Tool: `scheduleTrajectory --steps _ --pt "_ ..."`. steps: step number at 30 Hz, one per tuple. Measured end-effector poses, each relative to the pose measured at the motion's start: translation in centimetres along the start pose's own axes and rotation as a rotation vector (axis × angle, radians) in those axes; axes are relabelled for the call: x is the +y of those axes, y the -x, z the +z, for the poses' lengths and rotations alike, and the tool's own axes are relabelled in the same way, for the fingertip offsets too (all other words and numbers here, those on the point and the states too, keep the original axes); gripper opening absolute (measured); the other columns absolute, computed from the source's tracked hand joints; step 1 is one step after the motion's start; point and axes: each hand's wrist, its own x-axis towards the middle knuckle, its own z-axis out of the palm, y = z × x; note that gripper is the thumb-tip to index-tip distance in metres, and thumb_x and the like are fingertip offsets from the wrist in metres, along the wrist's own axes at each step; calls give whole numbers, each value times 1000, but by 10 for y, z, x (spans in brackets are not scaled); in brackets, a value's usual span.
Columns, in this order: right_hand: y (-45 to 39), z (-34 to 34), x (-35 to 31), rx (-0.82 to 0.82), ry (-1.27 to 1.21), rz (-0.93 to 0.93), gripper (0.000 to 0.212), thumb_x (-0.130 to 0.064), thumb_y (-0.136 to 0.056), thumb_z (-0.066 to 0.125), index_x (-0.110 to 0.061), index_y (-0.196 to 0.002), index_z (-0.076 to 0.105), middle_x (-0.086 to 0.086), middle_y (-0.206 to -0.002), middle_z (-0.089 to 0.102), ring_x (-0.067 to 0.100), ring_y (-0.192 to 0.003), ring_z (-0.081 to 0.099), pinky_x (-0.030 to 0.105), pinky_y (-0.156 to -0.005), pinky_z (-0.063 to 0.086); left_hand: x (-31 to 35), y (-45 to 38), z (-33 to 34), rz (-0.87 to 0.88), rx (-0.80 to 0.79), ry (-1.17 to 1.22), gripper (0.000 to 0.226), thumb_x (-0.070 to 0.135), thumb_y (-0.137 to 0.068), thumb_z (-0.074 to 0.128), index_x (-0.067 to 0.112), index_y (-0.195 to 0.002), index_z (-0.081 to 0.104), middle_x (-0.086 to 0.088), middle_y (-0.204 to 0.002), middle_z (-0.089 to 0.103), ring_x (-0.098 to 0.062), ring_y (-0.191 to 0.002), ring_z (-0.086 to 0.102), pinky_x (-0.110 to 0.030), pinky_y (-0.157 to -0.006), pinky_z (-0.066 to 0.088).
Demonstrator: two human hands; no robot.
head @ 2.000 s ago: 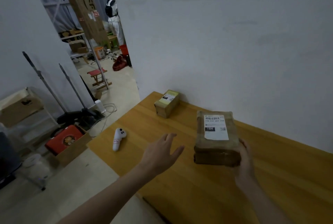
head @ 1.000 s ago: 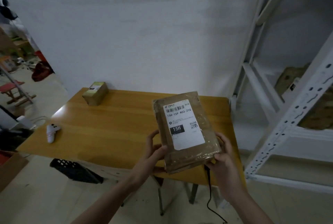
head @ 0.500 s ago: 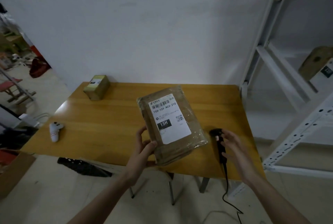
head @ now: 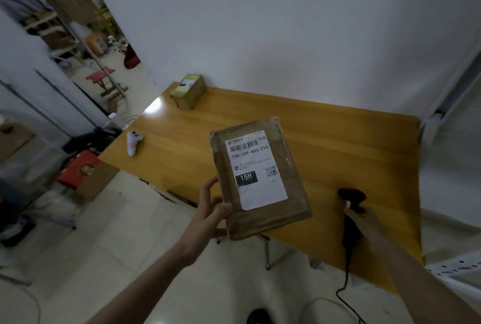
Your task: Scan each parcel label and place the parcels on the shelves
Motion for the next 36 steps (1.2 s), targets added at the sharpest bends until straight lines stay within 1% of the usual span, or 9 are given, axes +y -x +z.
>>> scheduleTrajectory --steps 3,5,10,13,17,20,23,29,36 --pt "-15 -1 -2 -50 -57 48 73 -36 -88 66 -13 -148 30 12 -147 39 35 -129 42 49 -106 37 2 7 11 14 25 -13 71 59 -61 65 64 -123 30 -4 -131 53 -23 -110 64 -45 -80 59" --pt "-12 -3 -3 -70 -67 83 68 -30 -89 66 -10 -146 35 15 -141 45 36 -122 47 51 -104 38 3 11 18 21 32 -19 68 59 -61 64 67 -120 30 -2 -132 51 -22 -111 62 -43 -80 59" --pt "33 -17 -10 -20 -28 11 40 -26 -94 61 -7 -128 53 13 -104 58 31 -93 55 42 -81 45 -1 10 39 86 20 -8 82 68 -53 76 66 -121 29 3 -134 45 -18 -109 64 -31 -75 58" --pt "99 -37 -35 36 -19 -148 13 -22 -94 60 -9 -95 60 13 -78 57 27 -68 53 34 -66 40 -7 3 54 128 19 -34 88 65 -53 78 59 -125 28 7 -129 47 -13 -107 63 -26 -72 57" --pt "217 -68 -67 84 -6 -359 18 -10 -87 65 0 -74 57 24 -64 58 31 -59 56 40 -61 47 -14 -9 75 194 16 -122 75 56 -62 73 66 -122 28 18 -127 48 -4 -110 59 -26 -73 57" --pt "278 -67 -78 18 64 -517 23 1 -80 68 4 -62 54 19 -46 54 26 -40 54 31 -45 47 -14 -16 88 221 -28 -147 74 55 -64 75 68 -120 29 31 -123 47 4 -112 55 -29 -79 58" --pt "290 -54 -76 83 99 -612 26 2 -75 73 -10 -61 55 11 -45 56 16 -43 57 28 -49 46 -14 -23 96 249 -93 -162 78 50 -67 77 59 -128 29 32 -124 46 1 -118 52 -30 -83 58" --pt "289 -36 -77 48 29 -579 14 -5 -84 66 -6 -77 55 5 -44 52 11 -33 49 21 -40 45 -9 -31 102 285 -152 -205 78 51 -67 76 60 -127 28 33 -126 41 3 -118 49 -27 -82 57" --pt "276 -34 -73 121 112 -642 24 -7 -82 69 -19 -72 51 2 -53 52 10 -44 50 25 -55 43 -15 -36 104 297 -215 -263 83 53 -67 79 54 -133 28 14 -139 36 -10 -125 47 -34 -92 54"
